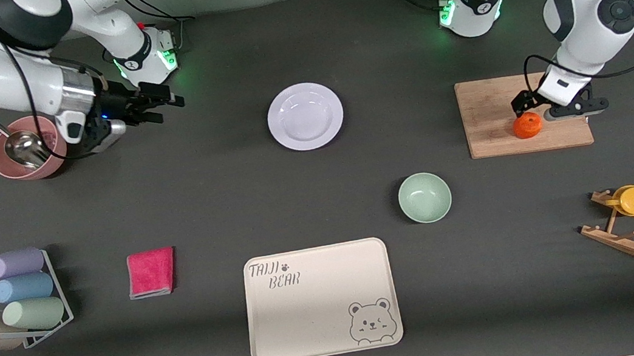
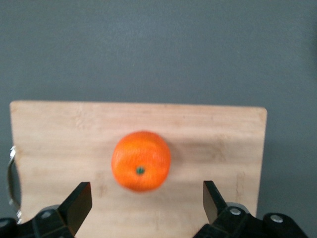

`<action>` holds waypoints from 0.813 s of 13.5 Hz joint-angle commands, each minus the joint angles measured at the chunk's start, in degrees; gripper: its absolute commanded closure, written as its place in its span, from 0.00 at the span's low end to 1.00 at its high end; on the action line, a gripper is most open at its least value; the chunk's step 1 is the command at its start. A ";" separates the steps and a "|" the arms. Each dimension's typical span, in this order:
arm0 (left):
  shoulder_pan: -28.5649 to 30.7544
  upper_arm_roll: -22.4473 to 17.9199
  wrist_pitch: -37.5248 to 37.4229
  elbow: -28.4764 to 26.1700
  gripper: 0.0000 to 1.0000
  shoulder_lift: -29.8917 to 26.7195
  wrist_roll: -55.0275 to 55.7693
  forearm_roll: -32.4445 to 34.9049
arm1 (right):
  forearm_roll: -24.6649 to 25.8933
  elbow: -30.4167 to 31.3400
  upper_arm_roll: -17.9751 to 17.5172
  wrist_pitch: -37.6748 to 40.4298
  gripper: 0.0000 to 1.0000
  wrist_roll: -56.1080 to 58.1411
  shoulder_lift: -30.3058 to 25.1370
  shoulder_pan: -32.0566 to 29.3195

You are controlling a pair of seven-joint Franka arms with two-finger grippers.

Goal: Place orange and plate with both arms
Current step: 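Lower the left gripper onto the orange while the right gripper reaches the plate, then close the left gripper on the orange and lift it off the board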

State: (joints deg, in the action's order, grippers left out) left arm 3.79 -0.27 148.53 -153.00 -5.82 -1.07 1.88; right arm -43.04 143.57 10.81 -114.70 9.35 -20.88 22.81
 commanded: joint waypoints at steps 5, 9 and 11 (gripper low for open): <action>2.88 -0.26 10.71 0.77 0.00 9.06 -2.44 0.15 | -32.06 7.50 0.44 -2.72 0.00 33.84 14.18 0.57; 3.24 -0.70 11.17 0.69 0.00 10.03 -1.66 0.06 | -44.92 10.24 0.36 -2.10 0.00 50.30 22.54 0.57; 3.24 -0.61 11.08 0.69 0.01 10.03 -1.22 -0.20 | -48.27 10.33 0.36 0.78 0.00 56.36 27.10 0.57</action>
State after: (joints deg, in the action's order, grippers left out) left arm 6.71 -0.92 159.13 -152.61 3.93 -2.44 1.83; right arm -87.33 154.32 10.83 -116.33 59.65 2.00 22.84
